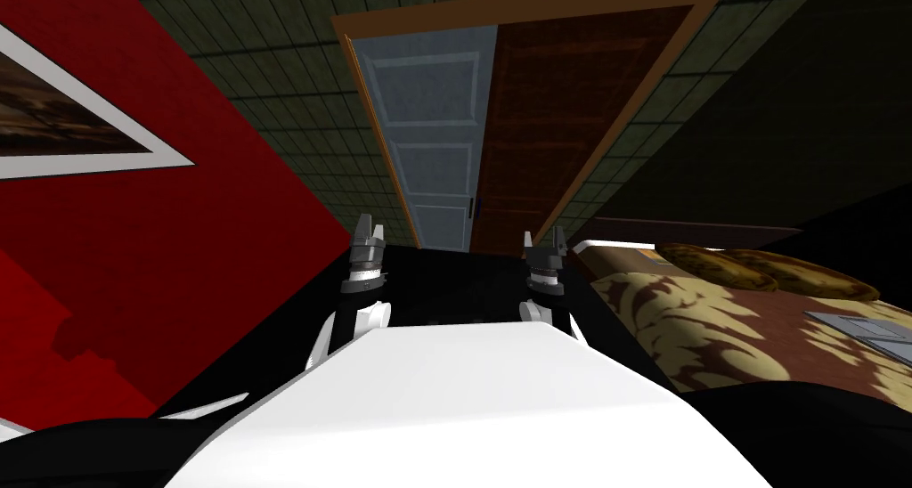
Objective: Pull the door open
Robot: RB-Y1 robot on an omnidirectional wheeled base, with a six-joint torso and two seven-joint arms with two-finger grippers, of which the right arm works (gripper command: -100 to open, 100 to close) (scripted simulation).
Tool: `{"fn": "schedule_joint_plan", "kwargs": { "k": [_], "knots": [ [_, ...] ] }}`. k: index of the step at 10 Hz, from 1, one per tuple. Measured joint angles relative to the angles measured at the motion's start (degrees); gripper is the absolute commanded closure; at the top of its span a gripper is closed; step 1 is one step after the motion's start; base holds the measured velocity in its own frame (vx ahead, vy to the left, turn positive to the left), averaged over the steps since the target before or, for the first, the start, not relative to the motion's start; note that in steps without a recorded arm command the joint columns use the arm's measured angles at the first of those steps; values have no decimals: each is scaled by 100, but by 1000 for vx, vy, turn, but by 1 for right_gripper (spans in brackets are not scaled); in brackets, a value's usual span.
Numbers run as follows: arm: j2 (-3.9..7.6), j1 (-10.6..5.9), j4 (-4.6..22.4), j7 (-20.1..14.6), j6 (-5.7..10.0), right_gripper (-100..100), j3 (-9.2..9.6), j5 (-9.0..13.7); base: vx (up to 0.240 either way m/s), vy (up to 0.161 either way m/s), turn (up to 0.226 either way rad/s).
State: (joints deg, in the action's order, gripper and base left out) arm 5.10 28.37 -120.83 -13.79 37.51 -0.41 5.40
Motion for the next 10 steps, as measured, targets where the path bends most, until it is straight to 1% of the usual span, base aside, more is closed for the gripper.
{"fn": "schedule_joint_plan", "kwargs": {
  "k": [1, 3, 6, 9, 10],
  "knots": [
    [27, -6, 88, -104, 13, -100, 13, 59, 90, 5, 29],
    [72, -94, 304, -308, 13, -100, 34, 173, 87, -5, 30],
    [135, -103, 594, -630, 71, -100, 106, 344, 98, 13, 31],
    [215, -216, 1034, -984, 179, -100, 149, 532, 99, 4, 32],
    [242, -232, 1121, -1100, 178, -100, 163, 599, 97, 0, 33]
  ]
}}
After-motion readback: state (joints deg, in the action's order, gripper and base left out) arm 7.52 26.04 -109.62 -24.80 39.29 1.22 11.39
